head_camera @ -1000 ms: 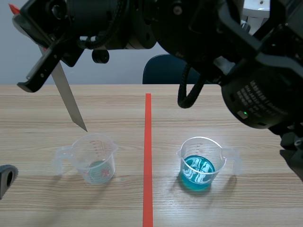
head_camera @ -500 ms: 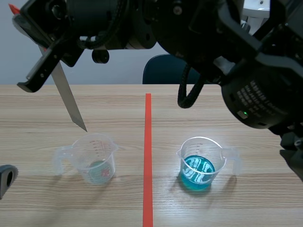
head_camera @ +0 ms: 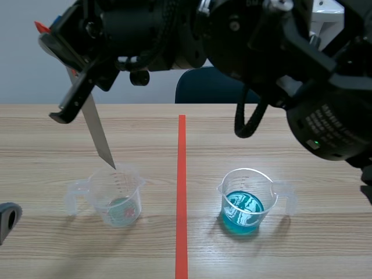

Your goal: Do the redox reaction experiment

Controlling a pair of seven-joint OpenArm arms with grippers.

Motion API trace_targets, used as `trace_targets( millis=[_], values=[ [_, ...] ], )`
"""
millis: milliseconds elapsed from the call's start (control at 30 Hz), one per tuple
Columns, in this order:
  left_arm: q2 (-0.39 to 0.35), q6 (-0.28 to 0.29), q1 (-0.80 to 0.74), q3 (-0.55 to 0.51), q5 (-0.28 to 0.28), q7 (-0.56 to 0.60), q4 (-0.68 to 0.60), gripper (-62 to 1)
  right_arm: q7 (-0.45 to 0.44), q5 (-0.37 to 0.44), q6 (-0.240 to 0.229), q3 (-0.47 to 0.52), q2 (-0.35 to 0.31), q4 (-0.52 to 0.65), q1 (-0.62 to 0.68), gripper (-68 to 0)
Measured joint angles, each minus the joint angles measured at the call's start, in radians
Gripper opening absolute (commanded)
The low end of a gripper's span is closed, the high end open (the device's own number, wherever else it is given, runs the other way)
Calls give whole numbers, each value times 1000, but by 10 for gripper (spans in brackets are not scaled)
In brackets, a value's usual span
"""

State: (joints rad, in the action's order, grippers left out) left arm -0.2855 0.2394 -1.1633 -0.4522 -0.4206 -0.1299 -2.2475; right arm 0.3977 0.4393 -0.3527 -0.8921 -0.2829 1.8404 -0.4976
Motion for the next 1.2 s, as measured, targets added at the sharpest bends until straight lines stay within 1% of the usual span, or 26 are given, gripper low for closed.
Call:
trace_targets(
  millis=[67,167,233,300,467,500,533,600,667,733,767,800,900,967,1033,1167,1200],
  values=[
    [0,0,0,0,0,0,0,14,-15,11,0,0,-42,10,0,-667],
    [0,0,0,0,0,0,0,14,-60,47,0,2,-109,34,0,-667],
    [0,0,0,0,0,0,0,14,-89,58,-13,11,-154,46,0,-667],
    [0,0,0,0,0,0,0,14,-129,71,-35,30,-202,50,6,-667],
    [0,0,0,0,0,0,0,14,-227,82,-57,93,-336,68,58,-667],
    [0,0,0,0,0,0,0,14,-246,83,-74,110,-363,72,70,-667],
    [0,0,0,0,0,0,0,14,-267,85,-102,129,-391,76,81,-667],
    [0,0,0,0,0,0,0,14,-304,114,-137,158,-446,78,97,-667],
    [0,0,0,0,0,0,0,14,-332,137,-151,175,-502,78,101,-667],
    [0,0,0,0,0,0,0,14,-403,172,-157,209,-562,78,121,-667],
    [0,0,0,0,0,0,0,14,-433,183,-169,233,-592,79,135,-667],
    [0,0,0,0,0,0,0,14,-456,183,-190,258,-622,79,151,-667],
    [0,0,0,0,0,0,0,14,-515,183,-232,319,-704,80,202,-667],
    [0,0,0,0,0,0,0,14,-561,183,-254,349,-747,80,233,-667],
    [0,0,0,0,0,0,0,14,-589,183,-274,383,-782,80,264,-667],
    [0,0,0,0,0,0,0,14,-635,183,-277,444,-840,80,332,-667],
    [0,0,0,0,0,0,0,14,-638,183,-286,460,-848,80,347,-667]
  ],
)
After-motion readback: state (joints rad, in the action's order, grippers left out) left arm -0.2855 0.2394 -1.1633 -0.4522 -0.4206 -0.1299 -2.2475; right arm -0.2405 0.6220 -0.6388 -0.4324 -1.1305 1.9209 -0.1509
